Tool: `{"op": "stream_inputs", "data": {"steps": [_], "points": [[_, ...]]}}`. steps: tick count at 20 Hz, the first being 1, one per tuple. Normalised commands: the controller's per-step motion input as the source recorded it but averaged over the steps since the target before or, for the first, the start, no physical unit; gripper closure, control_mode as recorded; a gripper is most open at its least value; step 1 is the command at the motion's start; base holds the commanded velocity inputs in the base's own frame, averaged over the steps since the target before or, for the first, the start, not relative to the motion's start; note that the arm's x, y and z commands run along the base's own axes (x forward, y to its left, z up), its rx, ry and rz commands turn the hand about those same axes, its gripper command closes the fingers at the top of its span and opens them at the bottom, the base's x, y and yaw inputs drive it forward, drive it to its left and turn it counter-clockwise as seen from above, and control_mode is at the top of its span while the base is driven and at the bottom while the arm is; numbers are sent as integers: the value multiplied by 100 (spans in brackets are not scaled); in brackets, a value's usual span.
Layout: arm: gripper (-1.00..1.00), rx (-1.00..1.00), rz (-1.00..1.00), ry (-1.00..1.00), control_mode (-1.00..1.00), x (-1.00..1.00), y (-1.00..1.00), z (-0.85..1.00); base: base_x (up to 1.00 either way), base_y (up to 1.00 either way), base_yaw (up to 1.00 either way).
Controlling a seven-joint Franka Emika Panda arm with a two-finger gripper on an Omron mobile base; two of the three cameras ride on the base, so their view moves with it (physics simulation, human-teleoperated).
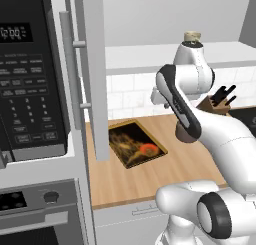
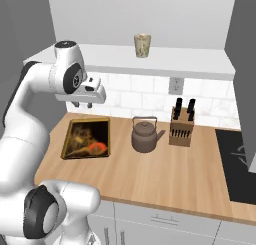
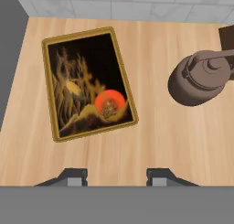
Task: Pick the kettle from the counter and place it on the tray. Then pick the mug from the cabinet and place it on the tray. Then close the cabinet doors.
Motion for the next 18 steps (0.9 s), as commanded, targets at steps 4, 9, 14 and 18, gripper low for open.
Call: {"op": "stream_inputs", "data": {"steps": [4,9,14,18], "points": [[-100,1,0,-4,-100,-16,-14,-5,0,0,0],[-100,5,0,-21,-100,-49,-42,-20,0,0,0],[-100,2,-11,-17,-100,-38,-52,-26,0,0,0],[-100,7,-18,0,-100,-1,-59,-26,0,0,0]]}}
